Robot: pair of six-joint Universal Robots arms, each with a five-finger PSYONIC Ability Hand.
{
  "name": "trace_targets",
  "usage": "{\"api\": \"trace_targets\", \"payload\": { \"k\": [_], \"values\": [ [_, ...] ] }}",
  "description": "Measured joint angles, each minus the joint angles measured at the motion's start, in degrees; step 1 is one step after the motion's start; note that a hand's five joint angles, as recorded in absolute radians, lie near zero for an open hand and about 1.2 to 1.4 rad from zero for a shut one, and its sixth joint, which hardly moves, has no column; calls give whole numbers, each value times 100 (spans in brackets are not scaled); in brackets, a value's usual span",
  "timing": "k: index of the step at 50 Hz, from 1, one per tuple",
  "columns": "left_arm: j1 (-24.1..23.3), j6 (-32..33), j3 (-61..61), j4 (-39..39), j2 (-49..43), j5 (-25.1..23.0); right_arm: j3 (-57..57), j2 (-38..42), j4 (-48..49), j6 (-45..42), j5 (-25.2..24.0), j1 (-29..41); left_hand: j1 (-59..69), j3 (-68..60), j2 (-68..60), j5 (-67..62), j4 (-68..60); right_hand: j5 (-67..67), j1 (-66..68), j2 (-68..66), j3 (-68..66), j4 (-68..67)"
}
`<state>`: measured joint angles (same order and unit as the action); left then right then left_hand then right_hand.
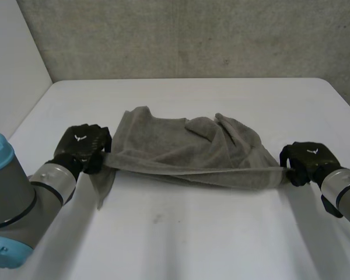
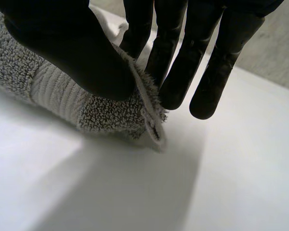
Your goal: Fold the towel.
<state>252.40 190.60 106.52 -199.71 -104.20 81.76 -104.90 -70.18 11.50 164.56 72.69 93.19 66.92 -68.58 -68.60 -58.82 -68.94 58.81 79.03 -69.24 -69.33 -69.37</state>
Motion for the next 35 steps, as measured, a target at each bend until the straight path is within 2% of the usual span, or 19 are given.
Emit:
{"api": "trace_targets", "payload": {
  "k": [1, 4, 10, 35],
  "values": [
    [-35, 4, 53, 1, -5, -7, 5, -7, 35, -6, 0, -8, -155, 299, 304, 287, 335, 4, 3, -6, -5, -5],
    [-143, 11, 166, 2, -25, -32, 28, -65, 253, -51, -7, -68, -2147, 2207, 2317, 2225, 2252, 28, 28, -16, -22, -25],
    [-393, 11, 315, -12, -63, -60, 64, -115, 337, -182, -2, -112, -3527, 3691, 3700, 3717, 3741, 41, 35, -27, -25, -32],
    [-891, 54, 282, -449, -513, -10, 252, -408, 261, -291, 96, -600, -3901, 4077, 4078, 4114, 4126, 41, 43, -27, -27, -32]
  ]
}}
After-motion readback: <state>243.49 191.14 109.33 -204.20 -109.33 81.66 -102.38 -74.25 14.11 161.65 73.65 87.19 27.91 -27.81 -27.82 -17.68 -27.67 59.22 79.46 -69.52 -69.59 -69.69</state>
